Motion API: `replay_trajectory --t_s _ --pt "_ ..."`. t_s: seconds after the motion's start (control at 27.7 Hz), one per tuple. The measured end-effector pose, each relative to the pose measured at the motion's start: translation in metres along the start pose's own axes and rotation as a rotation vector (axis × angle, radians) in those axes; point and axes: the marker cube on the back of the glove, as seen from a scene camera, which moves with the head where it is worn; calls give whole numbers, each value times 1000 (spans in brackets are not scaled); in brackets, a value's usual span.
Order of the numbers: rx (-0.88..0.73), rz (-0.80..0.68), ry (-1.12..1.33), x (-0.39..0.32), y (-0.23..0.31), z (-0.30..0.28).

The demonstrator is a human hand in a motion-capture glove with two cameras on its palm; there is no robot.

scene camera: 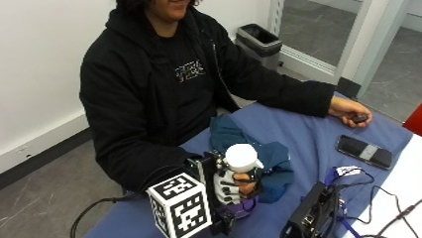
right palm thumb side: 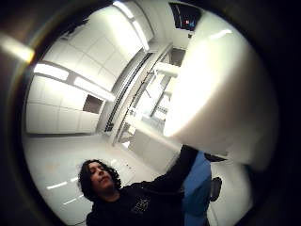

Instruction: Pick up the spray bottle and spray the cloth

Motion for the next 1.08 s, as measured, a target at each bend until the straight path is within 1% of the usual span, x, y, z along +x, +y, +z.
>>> replay_trajectory --t_s 0.29,0.47,0.65,0.87,1.08 --pt "14 -56 20 1 3 1" --pt "-23 -69 27 -25 1 -12" --pt "-182 -83 152 -66 -5 -21" --pt "-413 -98 425 -104 -7 -19" --pt "-593 -30 651 -122 -3 -1"
